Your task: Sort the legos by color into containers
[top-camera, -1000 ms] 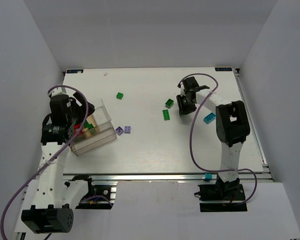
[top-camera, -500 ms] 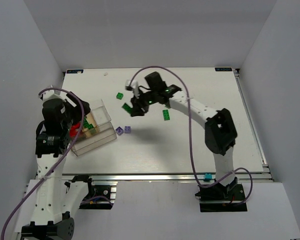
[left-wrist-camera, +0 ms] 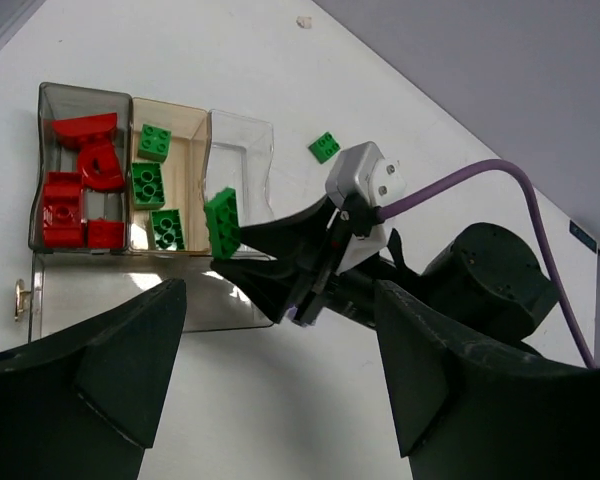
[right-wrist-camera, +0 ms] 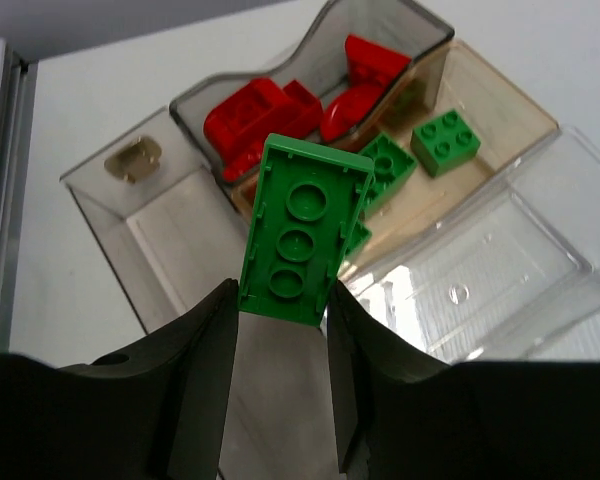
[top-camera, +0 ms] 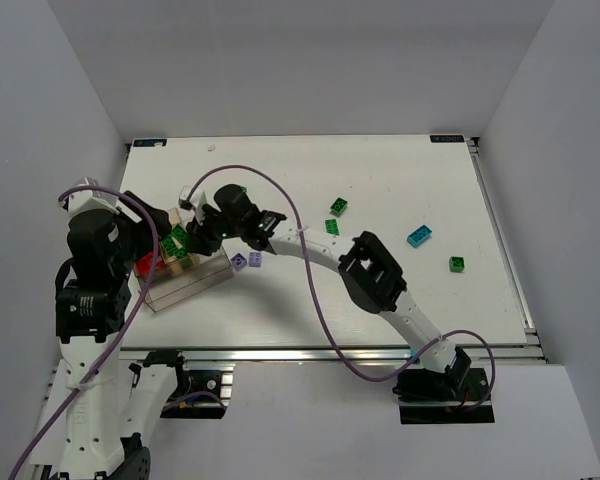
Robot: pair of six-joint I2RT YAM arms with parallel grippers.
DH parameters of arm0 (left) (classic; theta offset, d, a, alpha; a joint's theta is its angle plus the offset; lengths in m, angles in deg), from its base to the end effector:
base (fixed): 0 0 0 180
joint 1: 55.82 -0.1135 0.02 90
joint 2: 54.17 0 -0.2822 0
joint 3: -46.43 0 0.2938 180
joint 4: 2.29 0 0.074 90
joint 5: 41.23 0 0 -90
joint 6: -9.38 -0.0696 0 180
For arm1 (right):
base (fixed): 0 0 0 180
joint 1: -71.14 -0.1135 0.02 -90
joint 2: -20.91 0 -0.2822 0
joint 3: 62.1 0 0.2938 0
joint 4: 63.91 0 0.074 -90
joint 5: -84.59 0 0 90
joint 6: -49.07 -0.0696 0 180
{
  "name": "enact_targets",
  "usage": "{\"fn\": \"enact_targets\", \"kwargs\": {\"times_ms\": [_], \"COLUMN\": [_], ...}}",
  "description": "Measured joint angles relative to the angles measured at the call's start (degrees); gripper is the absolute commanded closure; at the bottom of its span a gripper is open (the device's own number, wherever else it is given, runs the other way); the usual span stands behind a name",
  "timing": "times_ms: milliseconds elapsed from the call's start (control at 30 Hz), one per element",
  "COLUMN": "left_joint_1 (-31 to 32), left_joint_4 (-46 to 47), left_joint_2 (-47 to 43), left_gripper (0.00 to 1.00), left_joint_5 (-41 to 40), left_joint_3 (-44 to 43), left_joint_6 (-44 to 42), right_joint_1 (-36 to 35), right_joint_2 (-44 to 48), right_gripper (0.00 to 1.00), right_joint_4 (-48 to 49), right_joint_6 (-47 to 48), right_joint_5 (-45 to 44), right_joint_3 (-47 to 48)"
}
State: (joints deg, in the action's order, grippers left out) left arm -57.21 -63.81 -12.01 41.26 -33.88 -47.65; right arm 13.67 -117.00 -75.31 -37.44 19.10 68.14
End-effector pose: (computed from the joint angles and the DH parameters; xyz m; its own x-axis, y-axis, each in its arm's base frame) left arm 0.1729 0.0133 0.4277 -0.2543 -0.5459 -0.7983 -0.3366 0.8238 -0.4561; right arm 0.3254 0.5639 0.2186 -0.1158 -0.2846 -0.9516 -0.9869 0.1417 0.0778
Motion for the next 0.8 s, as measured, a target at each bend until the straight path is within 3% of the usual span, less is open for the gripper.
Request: {"fn": "enact_targets", "kwargs": {"times_ms": [200,300,367,400,500,633,800], "left_joint_1": [0.0,0.0,0.0,0.0,0.0,0.0,0.0], "left_joint_4": [-3.5,-4.3,-4.6,-4.7,-4.9,-4.9,-3.3], "left_joint_2": [0.9,1.0,1.0,1.0,1.0,1.5,2.0], "left_gripper": [0.15,0.14,0.14,0.14,0.14,0.14,0.22], "left_joint_5": [0.0,0.1,0.3,0.5,0.8,1.6,3.4], "left_joint_3": [-1.9,-2.2,-2.3,-2.3,-2.3,-2.3,-2.3], "left_joint_6": [-0.8,-1.1,-1.3,-1.3,-1.5,-1.7,-1.6], "right_joint_1": [-3.2,-3.9,-4.2,-4.2,-4.2,-4.1,-3.3], "right_joint_2": [-4.2,-6.7,-7.8,-8.3,-9.7,-10.5,-10.2], "right_gripper": [0.97,0.74,0.64,0.53,0.37,0.26,0.26], "right_joint_4": [9.6,12.7,14.0,14.5,15.3,15.3,16.3], "right_joint_6": [-1.9,-2.0,-2.0,-1.9,-1.4,-0.3,-0.3], "right_joint_5": [-6.6,-9.1,-10.6,-11.3,-12.7,-13.4,-13.0], "right_joint_3": [2.6,4.9,5.5,5.6,6.1,6.1,6.3]}}
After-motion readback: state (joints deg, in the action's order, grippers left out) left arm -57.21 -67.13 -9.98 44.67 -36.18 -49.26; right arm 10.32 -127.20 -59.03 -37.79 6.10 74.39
